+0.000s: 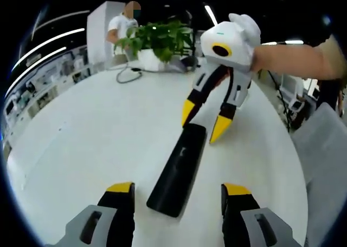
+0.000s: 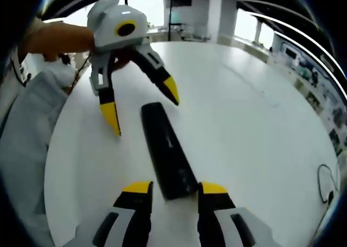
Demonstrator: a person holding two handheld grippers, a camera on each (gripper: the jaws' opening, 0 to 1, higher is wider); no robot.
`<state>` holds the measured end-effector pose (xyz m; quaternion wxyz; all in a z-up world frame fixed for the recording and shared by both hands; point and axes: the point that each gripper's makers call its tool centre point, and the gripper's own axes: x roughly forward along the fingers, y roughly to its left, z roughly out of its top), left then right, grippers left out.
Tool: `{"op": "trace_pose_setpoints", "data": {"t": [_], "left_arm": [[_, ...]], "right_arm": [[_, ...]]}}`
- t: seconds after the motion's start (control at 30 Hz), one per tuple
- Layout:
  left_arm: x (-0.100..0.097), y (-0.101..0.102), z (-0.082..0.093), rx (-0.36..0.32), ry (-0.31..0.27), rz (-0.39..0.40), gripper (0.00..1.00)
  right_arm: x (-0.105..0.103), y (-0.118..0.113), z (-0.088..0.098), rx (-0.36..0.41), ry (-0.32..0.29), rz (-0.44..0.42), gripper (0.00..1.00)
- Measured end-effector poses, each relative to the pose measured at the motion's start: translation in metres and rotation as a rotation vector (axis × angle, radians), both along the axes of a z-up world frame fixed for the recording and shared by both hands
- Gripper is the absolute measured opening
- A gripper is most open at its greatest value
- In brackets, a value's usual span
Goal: Press the specified remote control buttons in sequence, fully releasing each button before pressing the next.
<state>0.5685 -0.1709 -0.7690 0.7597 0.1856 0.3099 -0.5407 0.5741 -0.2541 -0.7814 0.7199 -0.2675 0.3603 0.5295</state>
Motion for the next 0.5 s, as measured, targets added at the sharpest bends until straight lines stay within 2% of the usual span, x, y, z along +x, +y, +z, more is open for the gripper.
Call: {"op": "trace_pose_setpoints", "data": {"t": [0.5], "left_arm": [[0.0004,0.0002,-0.005,0.015,0.002,-0.007,0.52]], "right_arm": [[0.004,-0.0015,-0.0019,-0.004,-0.007,0.008,0.26]]}}
